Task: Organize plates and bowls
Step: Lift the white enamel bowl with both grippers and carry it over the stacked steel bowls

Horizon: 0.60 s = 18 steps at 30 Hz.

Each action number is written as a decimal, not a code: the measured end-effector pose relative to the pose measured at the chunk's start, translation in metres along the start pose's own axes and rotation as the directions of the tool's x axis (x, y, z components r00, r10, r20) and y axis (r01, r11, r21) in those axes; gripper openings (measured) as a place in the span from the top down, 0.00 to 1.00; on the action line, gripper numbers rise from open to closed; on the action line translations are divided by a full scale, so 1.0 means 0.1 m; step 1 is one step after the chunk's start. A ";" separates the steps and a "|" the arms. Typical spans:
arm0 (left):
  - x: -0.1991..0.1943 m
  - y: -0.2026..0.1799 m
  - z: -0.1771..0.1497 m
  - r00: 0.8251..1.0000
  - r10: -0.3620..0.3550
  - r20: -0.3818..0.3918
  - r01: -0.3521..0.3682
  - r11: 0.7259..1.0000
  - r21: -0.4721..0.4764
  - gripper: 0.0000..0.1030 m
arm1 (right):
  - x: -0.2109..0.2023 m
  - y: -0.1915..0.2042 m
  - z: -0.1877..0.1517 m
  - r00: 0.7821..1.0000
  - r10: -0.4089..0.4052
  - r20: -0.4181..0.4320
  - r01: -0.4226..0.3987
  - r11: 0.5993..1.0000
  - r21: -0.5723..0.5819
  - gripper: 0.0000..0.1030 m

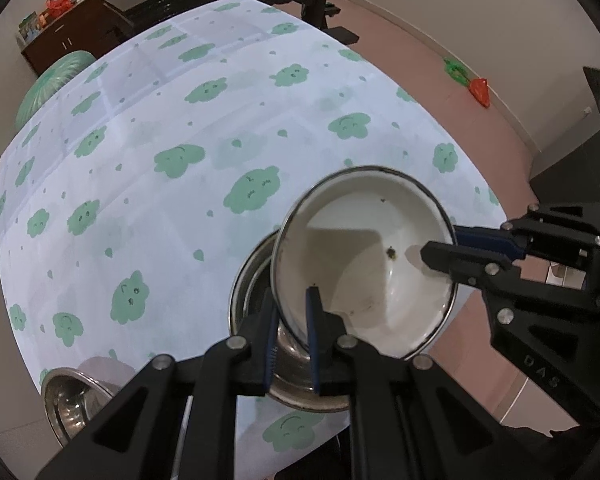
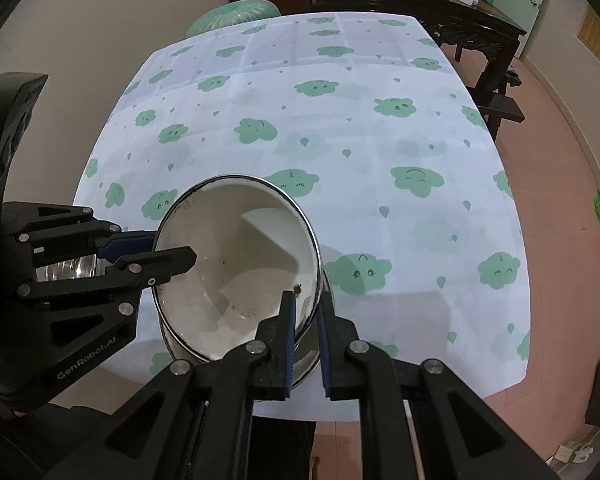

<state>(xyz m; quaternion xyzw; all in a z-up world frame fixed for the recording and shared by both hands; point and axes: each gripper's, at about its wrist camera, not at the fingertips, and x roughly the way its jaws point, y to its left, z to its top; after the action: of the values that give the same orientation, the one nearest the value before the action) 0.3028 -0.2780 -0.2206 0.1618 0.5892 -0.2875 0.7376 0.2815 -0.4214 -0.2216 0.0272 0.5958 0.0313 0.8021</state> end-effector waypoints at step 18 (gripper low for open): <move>0.12 0.01 -0.21 0.999 0.011 -0.040 -0.011 1.000 -0.017 0.91 | 0.12 0.11 -0.13 0.999 0.009 -0.051 -0.010 0.999 -0.032 0.88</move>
<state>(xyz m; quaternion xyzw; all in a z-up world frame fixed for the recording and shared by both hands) 0.2888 -0.2681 -0.2377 0.1645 0.6052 -0.2752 0.7286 0.2724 -0.4095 -0.2360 0.0161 0.6152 0.0454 0.7869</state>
